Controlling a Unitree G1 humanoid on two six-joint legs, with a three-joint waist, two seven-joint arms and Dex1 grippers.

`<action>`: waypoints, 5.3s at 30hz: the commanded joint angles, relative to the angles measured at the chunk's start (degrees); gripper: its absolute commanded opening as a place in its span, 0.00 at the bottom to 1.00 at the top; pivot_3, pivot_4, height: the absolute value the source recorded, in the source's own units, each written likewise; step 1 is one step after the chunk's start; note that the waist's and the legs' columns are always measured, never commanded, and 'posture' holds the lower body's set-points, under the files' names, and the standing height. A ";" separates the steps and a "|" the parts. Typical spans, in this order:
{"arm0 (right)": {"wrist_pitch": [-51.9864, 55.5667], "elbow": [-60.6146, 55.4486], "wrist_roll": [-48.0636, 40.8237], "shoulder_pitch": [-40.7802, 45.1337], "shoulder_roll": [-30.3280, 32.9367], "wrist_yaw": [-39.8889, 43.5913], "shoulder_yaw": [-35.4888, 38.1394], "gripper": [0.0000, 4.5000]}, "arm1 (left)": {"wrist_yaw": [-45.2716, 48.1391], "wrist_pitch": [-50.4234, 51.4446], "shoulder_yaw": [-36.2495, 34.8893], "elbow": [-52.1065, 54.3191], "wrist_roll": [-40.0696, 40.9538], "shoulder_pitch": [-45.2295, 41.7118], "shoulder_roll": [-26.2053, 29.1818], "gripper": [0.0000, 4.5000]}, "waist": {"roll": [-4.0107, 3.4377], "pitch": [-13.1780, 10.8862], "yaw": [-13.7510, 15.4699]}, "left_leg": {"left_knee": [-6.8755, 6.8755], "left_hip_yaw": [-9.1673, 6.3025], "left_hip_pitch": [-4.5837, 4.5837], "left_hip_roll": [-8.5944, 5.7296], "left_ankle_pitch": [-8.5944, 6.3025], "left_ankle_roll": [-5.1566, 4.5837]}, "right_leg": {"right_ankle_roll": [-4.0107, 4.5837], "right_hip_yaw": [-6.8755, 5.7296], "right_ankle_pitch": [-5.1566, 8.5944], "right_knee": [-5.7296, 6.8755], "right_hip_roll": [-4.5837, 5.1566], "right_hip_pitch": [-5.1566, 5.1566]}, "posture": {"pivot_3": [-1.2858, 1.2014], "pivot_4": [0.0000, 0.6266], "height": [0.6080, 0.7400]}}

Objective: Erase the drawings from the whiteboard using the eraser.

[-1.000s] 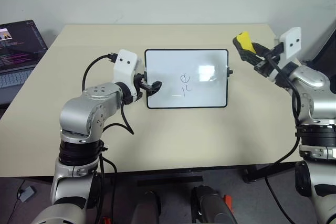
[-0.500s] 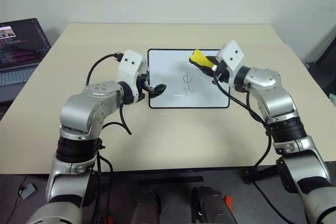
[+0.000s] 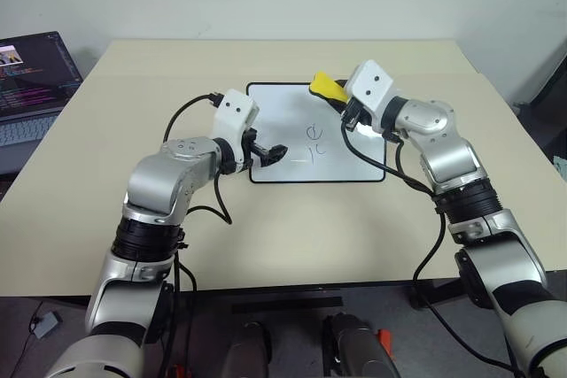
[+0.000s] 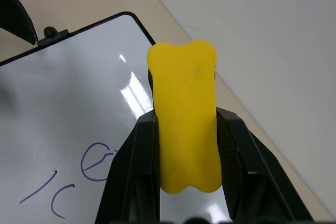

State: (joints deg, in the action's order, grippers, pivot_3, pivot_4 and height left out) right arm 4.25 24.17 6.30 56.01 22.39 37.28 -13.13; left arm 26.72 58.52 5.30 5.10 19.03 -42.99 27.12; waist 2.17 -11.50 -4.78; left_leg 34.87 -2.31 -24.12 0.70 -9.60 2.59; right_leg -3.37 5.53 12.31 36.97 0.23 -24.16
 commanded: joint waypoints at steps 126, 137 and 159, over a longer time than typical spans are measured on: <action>10.14 -9.83 -15.23 -1.37 0.91 8.27 18.04 0.24 | 5.32 6.48 -3.23 14.58 5.61 8.67 7.51 1.00 | 0.03 0.02 -0.17 | -0.10 -0.07 0.08 0.01 0.16 -0.11 | 0.10 -0.03 -0.05 0.02 -0.03 0.06 | 0.52 0.24 1.00; 14.41 -16.59 -30.48 -11.46 2.92 -0.97 35.45 0.24 | 7.23 4.46 -2.63 17.35 6.73 14.76 10.72 1.00 | 0.03 0.02 -0.04 | -0.05 0.01 0.07 0.01 0.15 -0.12 | 0.42 0.04 0.14 -0.04 -0.02 0.07 | 0.52 0.24 1.00; 14.97 -14.74 -39.49 -14.55 2.90 -7.88 40.27 0.24 | 6.64 3.53 -1.62 16.55 6.70 15.23 9.75 1.00 | 0.02 0.02 -0.27 | -0.05 0.08 0.09 0.02 0.15 -0.12 | 0.42 0.09 0.13 -0.03 -0.02 0.07 | 0.52 0.24 1.00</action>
State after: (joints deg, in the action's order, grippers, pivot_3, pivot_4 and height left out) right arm 19.43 12.16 -32.83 40.54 24.02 28.49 28.59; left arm 33.23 63.12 4.17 20.33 25.72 -27.62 36.90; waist 2.19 -11.49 -5.05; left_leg 34.81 -2.23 -24.02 0.72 -9.45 2.47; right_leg -2.95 5.63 12.45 36.94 0.21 -24.10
